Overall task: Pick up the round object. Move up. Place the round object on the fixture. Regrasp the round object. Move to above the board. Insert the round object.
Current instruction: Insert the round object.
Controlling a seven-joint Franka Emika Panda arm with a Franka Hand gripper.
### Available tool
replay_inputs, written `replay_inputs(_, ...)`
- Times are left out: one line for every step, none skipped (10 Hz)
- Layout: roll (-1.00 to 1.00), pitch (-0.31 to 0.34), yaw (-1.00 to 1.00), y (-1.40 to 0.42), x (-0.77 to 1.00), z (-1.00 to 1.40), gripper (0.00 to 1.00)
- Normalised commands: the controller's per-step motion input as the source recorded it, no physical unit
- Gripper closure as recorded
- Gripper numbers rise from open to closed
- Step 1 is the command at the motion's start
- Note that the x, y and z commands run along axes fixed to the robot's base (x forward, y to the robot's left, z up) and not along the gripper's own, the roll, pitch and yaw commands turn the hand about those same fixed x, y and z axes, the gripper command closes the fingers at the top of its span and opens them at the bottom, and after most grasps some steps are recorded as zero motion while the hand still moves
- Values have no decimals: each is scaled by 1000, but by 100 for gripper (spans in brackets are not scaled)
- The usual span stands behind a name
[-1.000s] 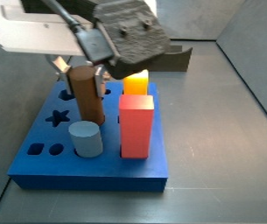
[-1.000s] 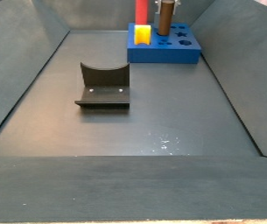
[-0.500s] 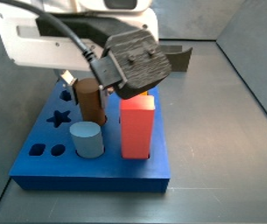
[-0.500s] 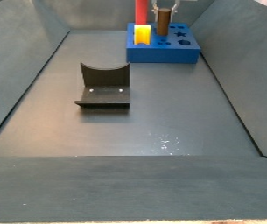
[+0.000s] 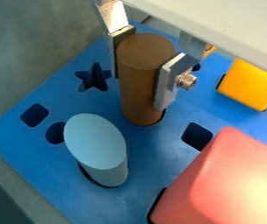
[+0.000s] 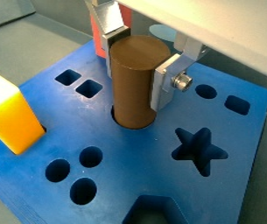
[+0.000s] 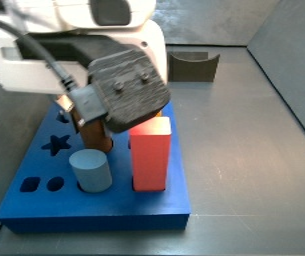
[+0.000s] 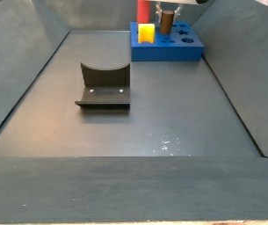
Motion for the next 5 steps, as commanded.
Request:
replay_inputs(720, -91, 0, -337, 0, -169, 100)
replay_inputs(157, -46, 0, -114, 0, -111, 100)
replay_inputs(0, 0, 0, 0, 83, -74, 100)
replay_inputs(0, 9, 0, 0, 31, 0, 100)
replay_inputs(0, 0, 0, 0, 0, 0, 100)
